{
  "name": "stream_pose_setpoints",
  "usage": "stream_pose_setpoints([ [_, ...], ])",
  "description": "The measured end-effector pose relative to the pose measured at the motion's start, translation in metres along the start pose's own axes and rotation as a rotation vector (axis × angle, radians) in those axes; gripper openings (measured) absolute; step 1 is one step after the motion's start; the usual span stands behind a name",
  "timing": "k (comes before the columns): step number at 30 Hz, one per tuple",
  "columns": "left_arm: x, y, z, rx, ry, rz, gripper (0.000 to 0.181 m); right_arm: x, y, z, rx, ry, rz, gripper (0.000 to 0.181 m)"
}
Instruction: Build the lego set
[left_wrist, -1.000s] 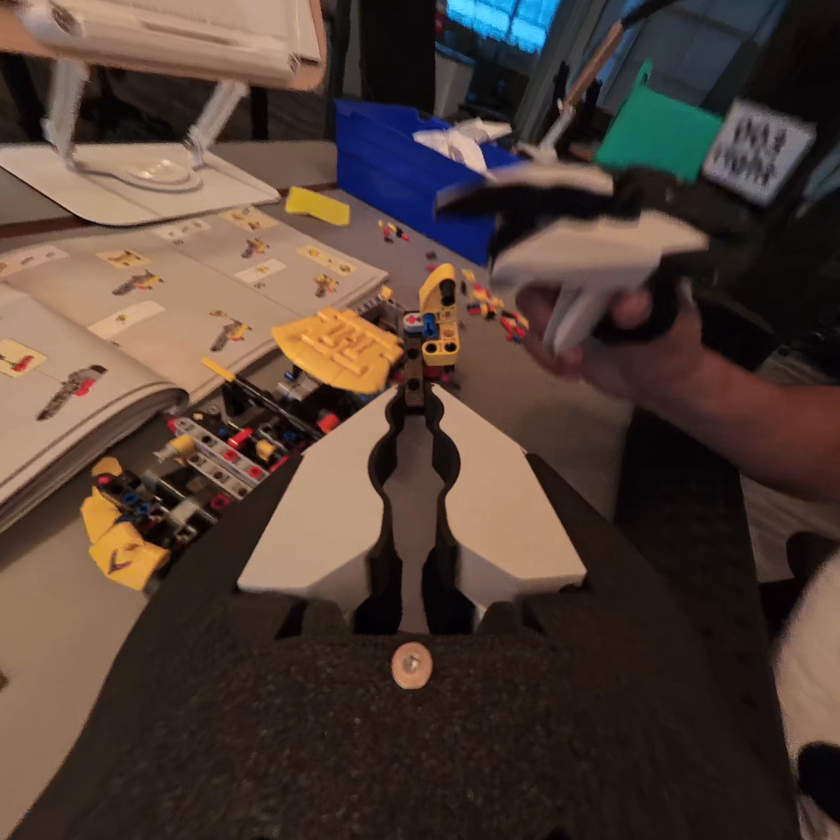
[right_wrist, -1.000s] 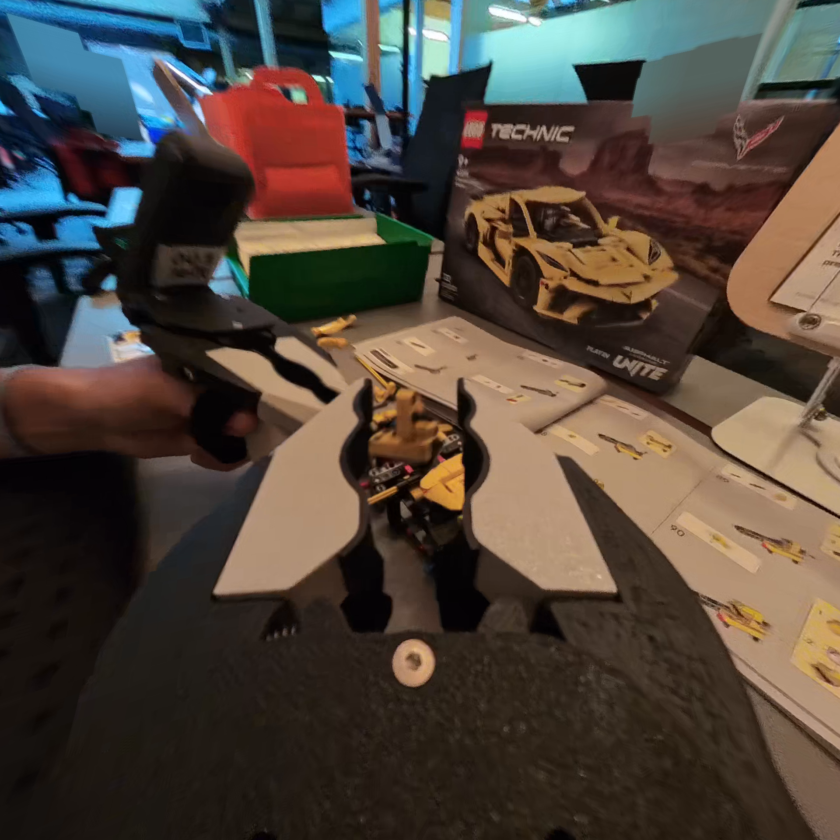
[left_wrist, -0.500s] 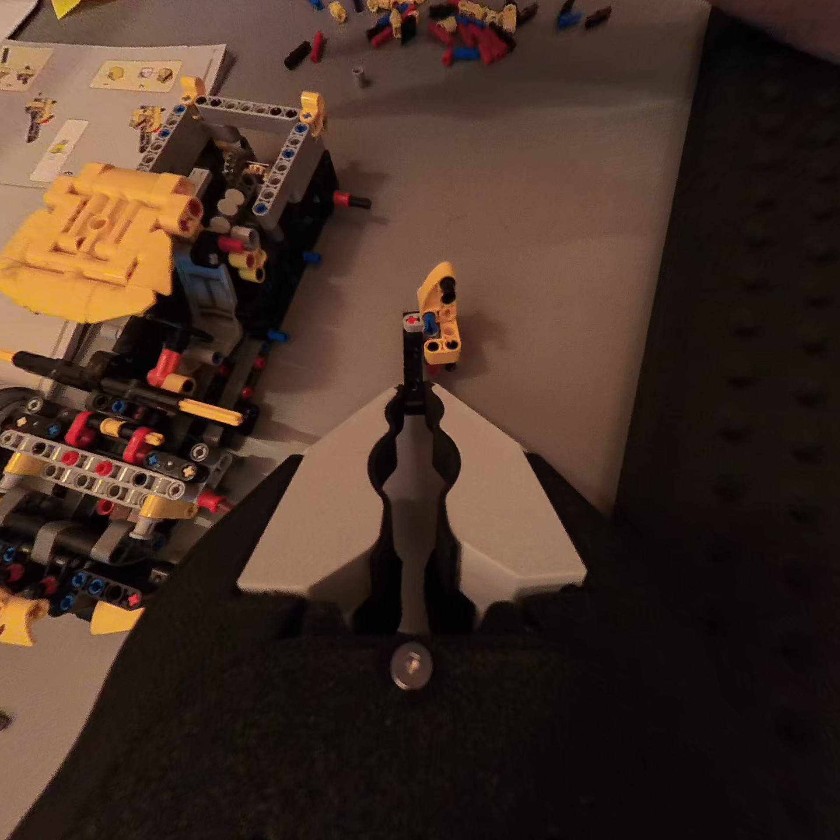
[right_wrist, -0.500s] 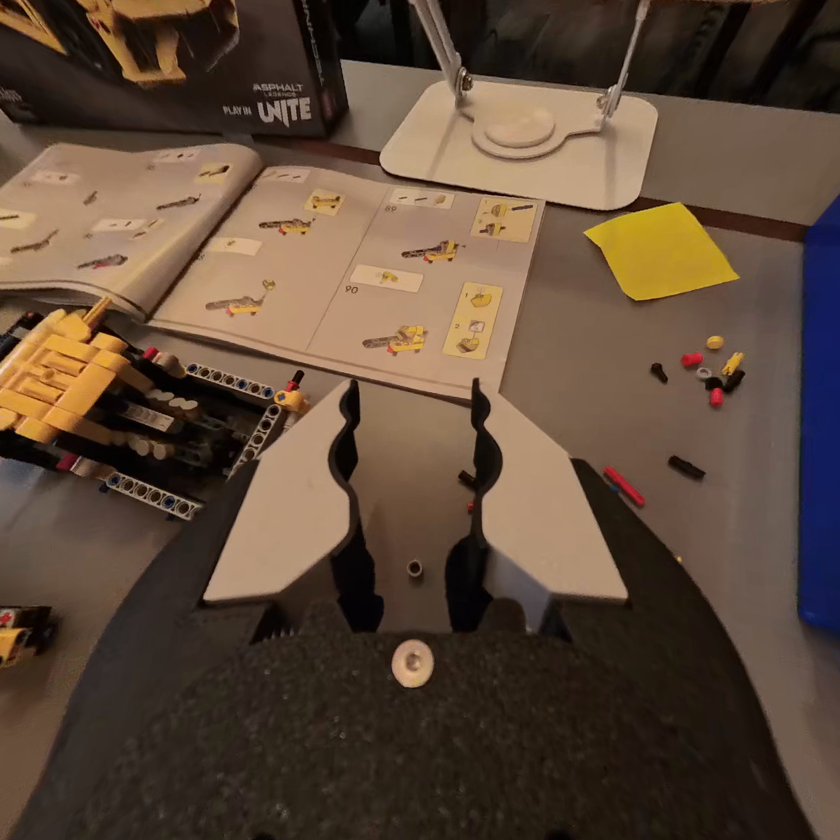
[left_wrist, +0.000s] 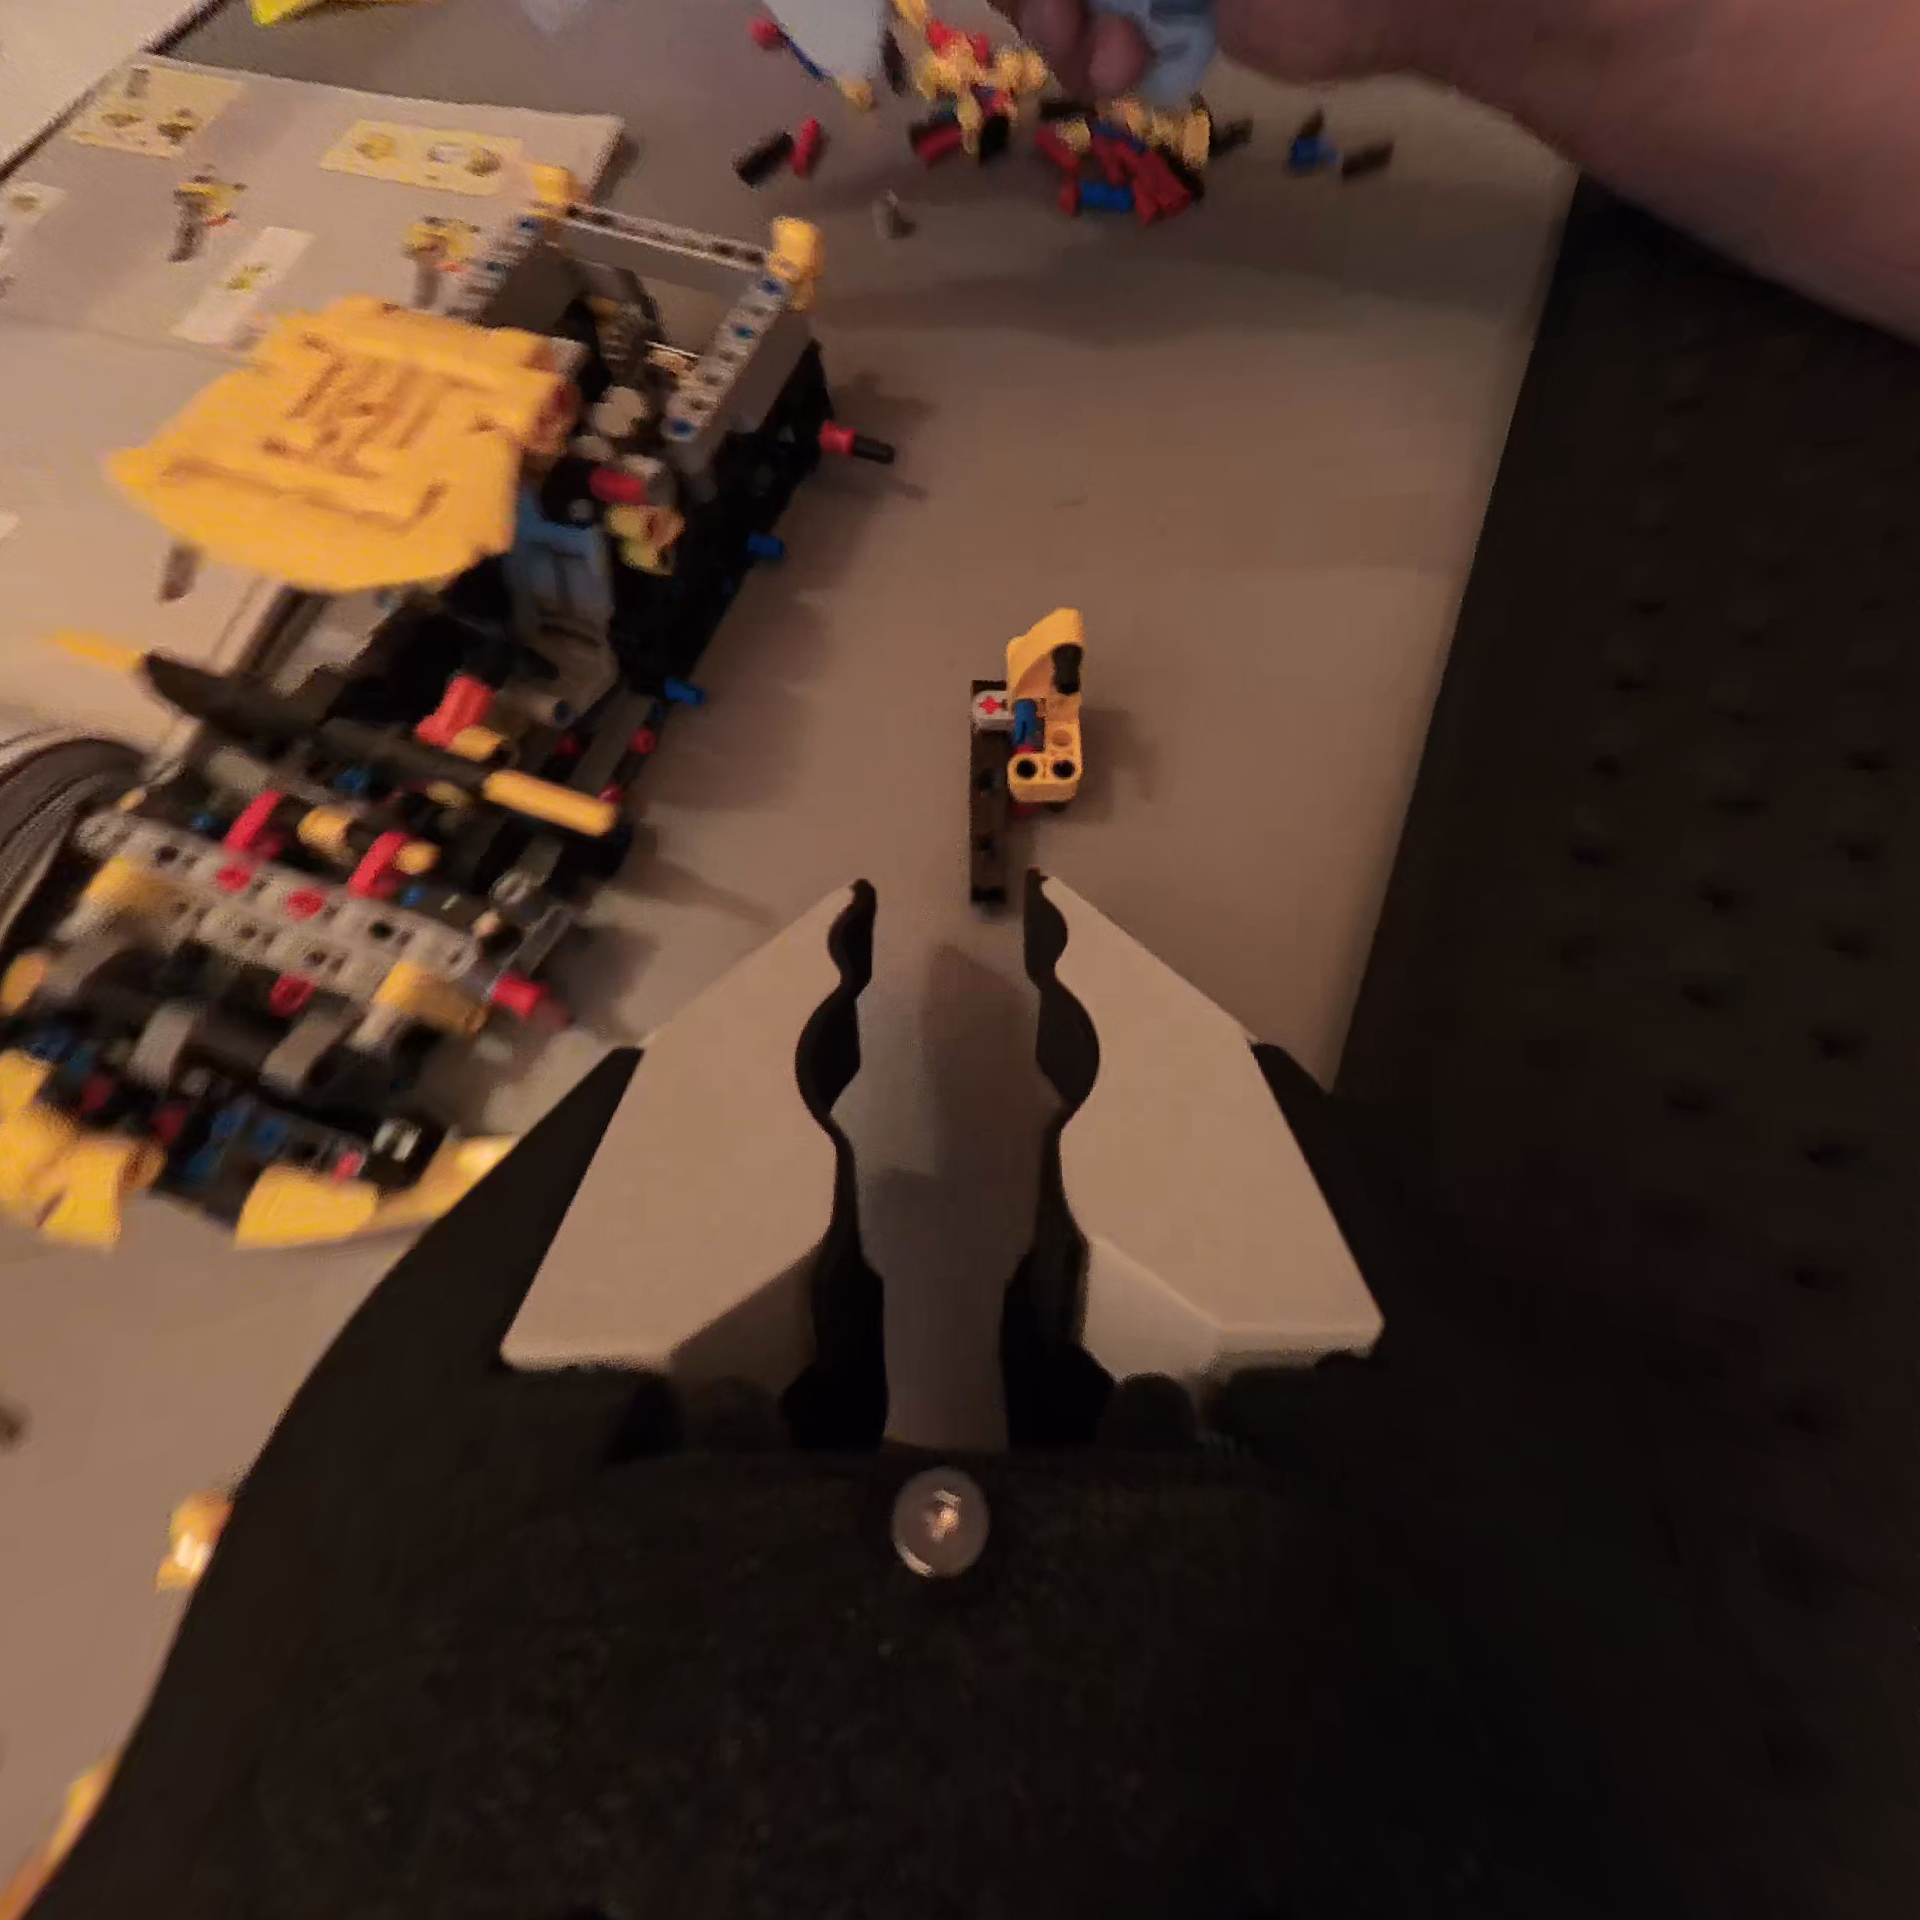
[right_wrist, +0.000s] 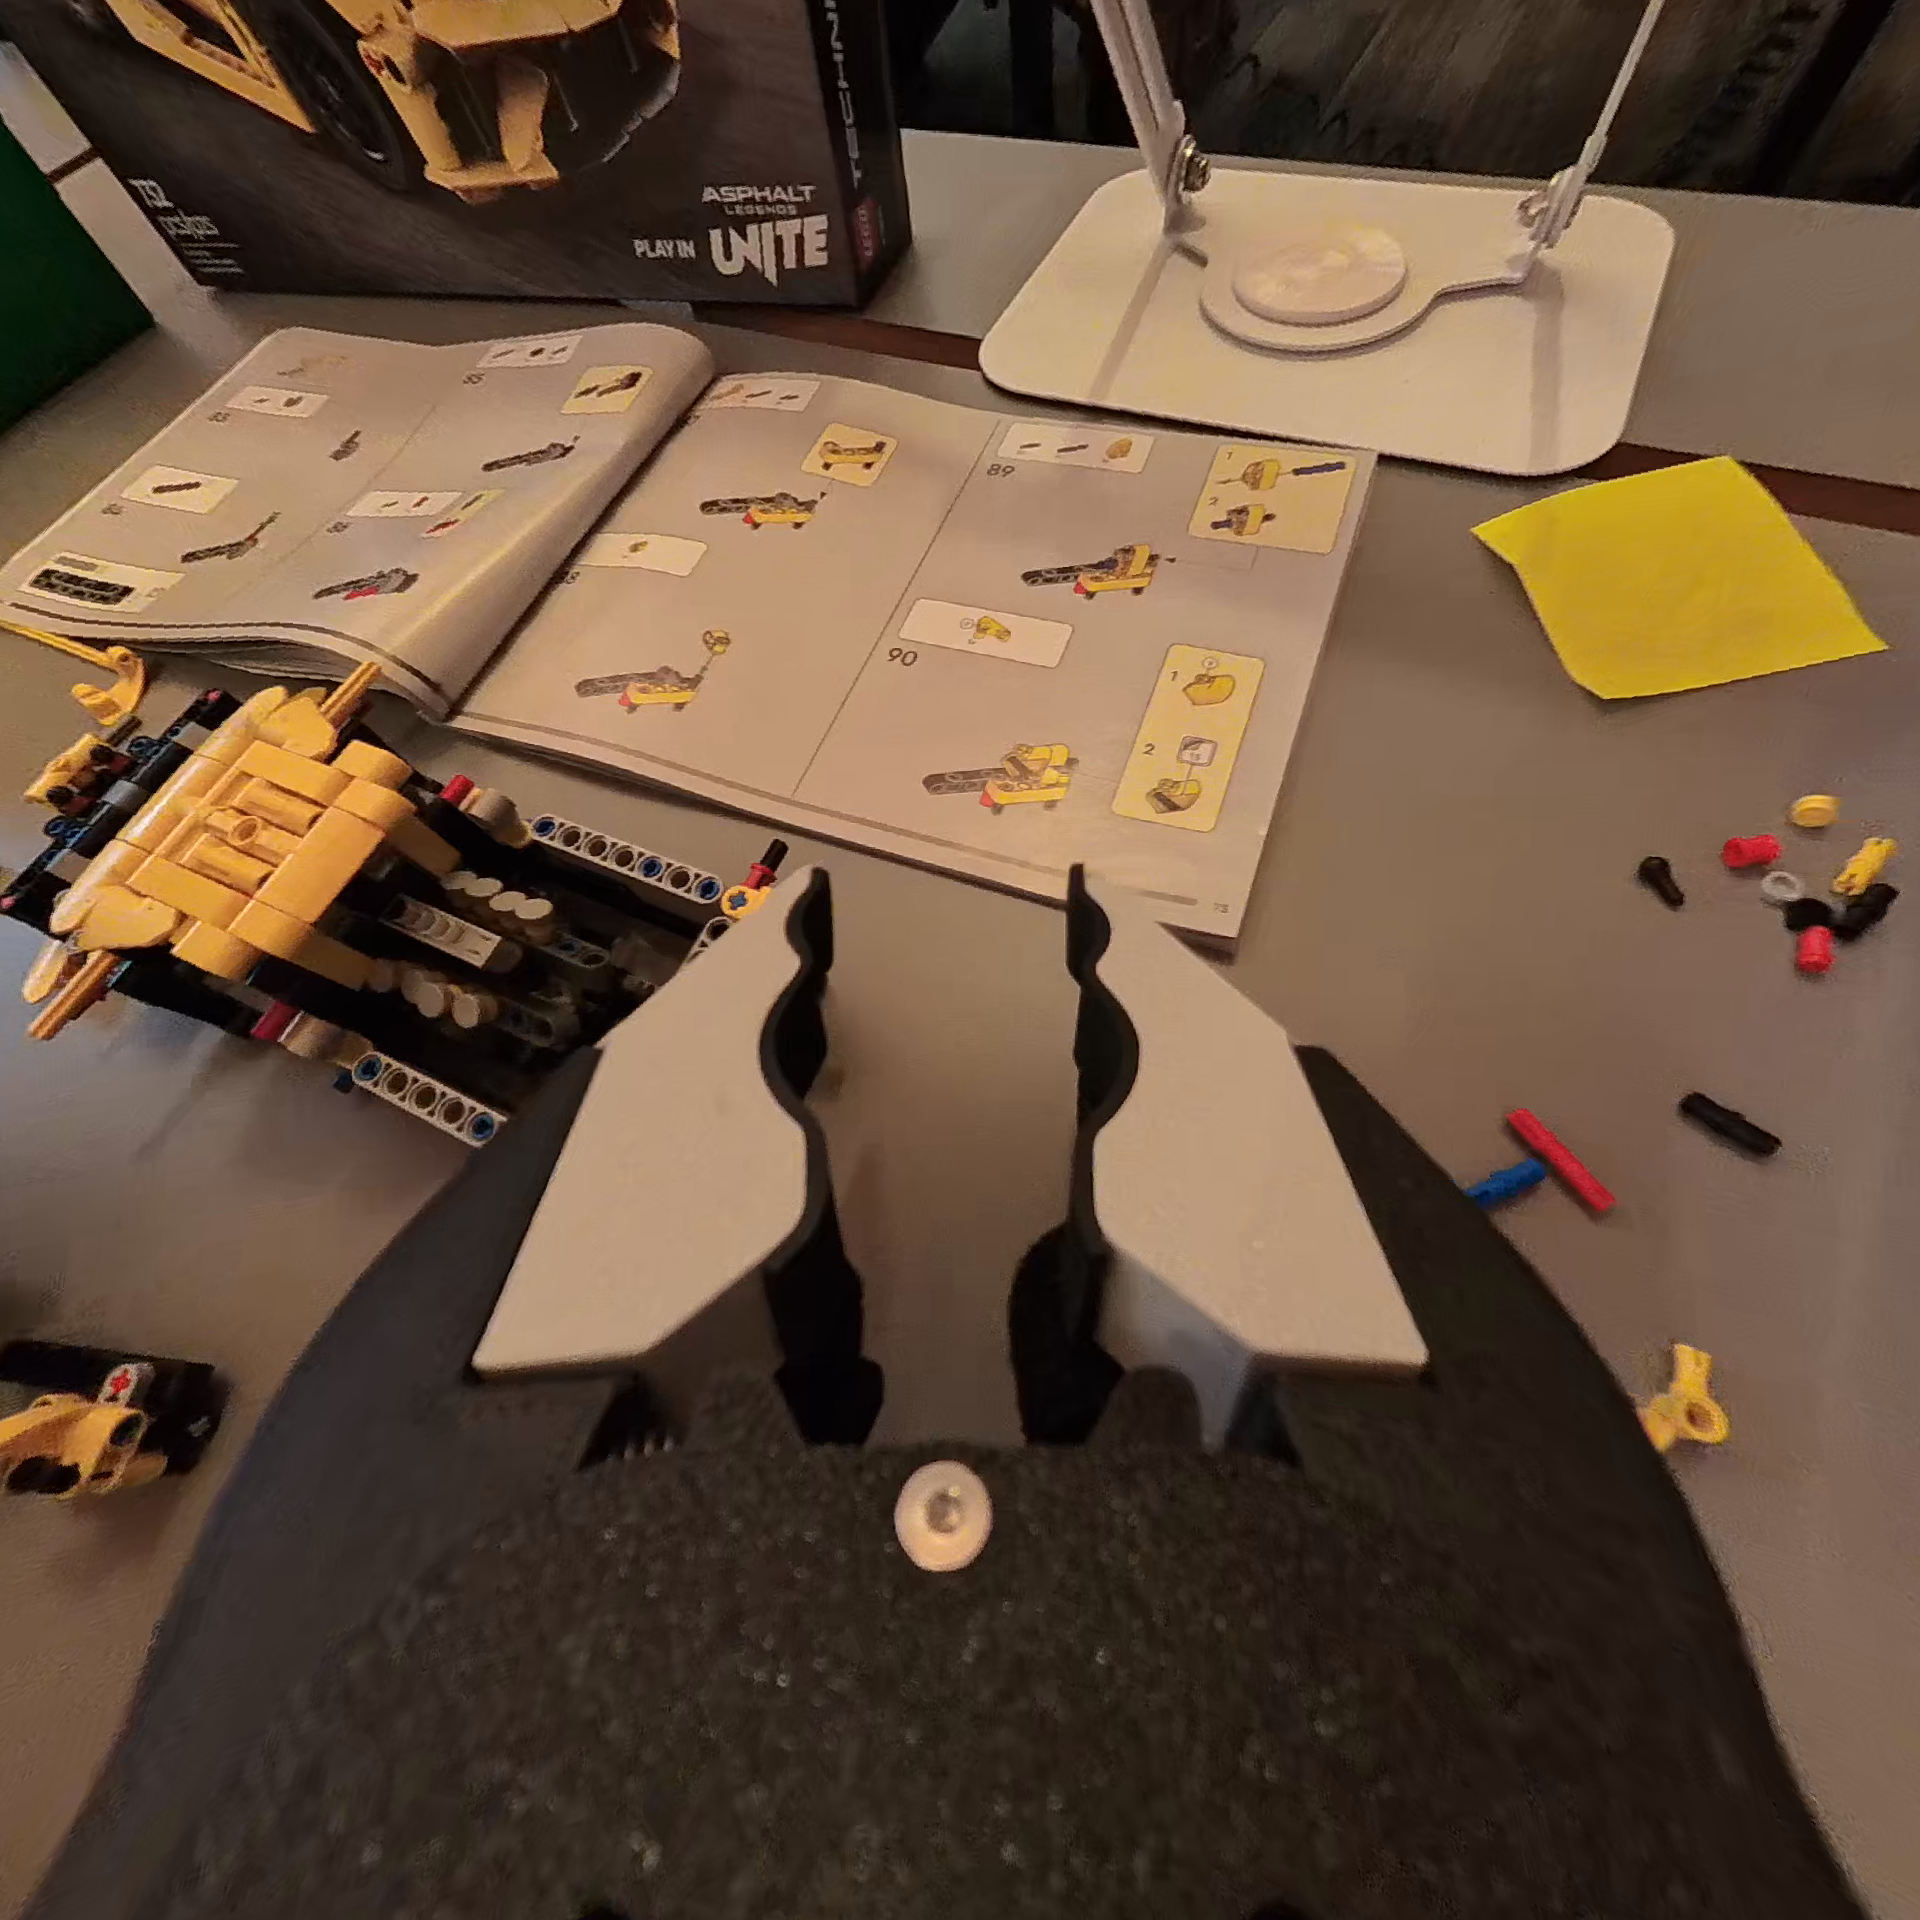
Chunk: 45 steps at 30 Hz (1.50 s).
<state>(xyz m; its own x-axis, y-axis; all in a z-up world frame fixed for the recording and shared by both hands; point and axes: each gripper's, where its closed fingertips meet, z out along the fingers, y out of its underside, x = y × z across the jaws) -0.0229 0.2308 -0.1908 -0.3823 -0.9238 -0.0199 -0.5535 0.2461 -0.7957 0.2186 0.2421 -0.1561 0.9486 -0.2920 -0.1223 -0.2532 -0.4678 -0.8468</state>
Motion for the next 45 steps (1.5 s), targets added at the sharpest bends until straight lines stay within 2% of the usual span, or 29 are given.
stream_pose_setpoints([
  [2, -0.012, 0.002, -0.027, 0.065, -0.031, -0.104, 0.028, -0.003, 0.0, 0.001, 0.001, -0.013, 0.0, 0.044],
  [5, -0.059, 0.033, -0.076, 0.062, -0.201, -0.217, 0.028, -0.006, 0.001, 0.003, 0.001, -0.029, 0.003, 0.043],
  [8, -0.107, 0.069, -0.118, -0.006, -0.336, -0.203, 0.028, -0.009, 0.001, 0.004, -0.004, -0.049, 0.006, 0.042],
  [10, -0.121, 0.086, -0.129, -0.061, -0.298, -0.144, 0.028, -0.012, 0.001, 0.005, -0.003, -0.068, 0.016, 0.04],
  [12, -0.123, 0.096, -0.128, -0.104, -0.206, -0.077, 0.028, -0.014, 0.002, 0.006, -0.001, -0.084, 0.029, 0.04],
  [15, -0.128, 0.101, -0.122, -0.139, -0.141, -0.007, 0.028, -0.014, 0.003, 0.006, -0.003, -0.09, 0.03, 0.038],
  [24, -0.128, 0.108, -0.115, -0.214, -0.054, 0.061, 0.032, -0.015, 0.005, 0.008, -0.006, -0.121, 0.066, 0.036],
  [27, -0.129, 0.111, -0.11, -0.219, -0.031, 0.047, 0.032, -0.017, 0.006, 0.009, -0.011, -0.125, 0.058, 0.036],
  [33, -0.129, 0.108, -0.109, -0.206, -0.025, 0.077, 0.019, -0.018, 0.01, 0.011, -0.027, -0.136, 0.061, 0.034],
  [35, -0.127, 0.104, -0.111, -0.183, -0.005, 0.078, 0.009, -0.019, 0.01, 0.011, -0.027, -0.146, 0.069, 0.033],
  [38, -0.127, 0.094, -0.118, -0.135, 0.041, 0.028, 0.009, -0.023, 0.006, 0.009, -0.01, -0.155, 0.06, 0.03],
  [42, -0.129, 0.078, -0.125, -0.095, 0.106, -0.047, 0.009, -0.06, -0.021, -0.007, 0.118, -0.257, -0.076, 0.026],
  [45, -0.115, 0.045, -0.123, -0.068, 0.255, -0.059, 0.009, -0.134, -0.049, -0.035, 0.288, -0.508, -0.197, 0.021],
])
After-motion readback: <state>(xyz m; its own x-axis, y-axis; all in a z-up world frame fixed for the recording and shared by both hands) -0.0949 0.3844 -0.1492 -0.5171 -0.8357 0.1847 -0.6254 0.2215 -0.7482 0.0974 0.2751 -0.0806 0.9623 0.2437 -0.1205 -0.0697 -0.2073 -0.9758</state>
